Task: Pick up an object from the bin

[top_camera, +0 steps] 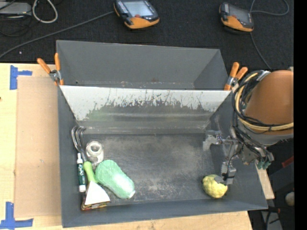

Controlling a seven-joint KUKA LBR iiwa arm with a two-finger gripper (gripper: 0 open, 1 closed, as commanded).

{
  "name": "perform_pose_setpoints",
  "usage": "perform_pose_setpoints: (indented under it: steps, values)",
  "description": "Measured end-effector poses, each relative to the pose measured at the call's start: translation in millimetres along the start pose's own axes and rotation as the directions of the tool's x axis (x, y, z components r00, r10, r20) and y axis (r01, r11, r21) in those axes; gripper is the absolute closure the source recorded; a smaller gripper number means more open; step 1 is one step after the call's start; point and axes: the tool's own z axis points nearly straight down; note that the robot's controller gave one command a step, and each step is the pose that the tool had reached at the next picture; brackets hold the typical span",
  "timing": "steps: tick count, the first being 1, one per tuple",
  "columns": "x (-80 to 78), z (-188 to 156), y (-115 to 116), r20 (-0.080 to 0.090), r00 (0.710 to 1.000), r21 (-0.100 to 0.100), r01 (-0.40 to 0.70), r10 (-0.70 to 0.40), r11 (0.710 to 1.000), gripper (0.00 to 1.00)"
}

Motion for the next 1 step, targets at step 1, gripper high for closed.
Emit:
perform_pose_setpoints:
  steps: [1]
  values:
    - [9.8, 20.5, -25.2, -0.006, 0.991, -0.001, 0.133, -0.133, 0.991, 0.0]
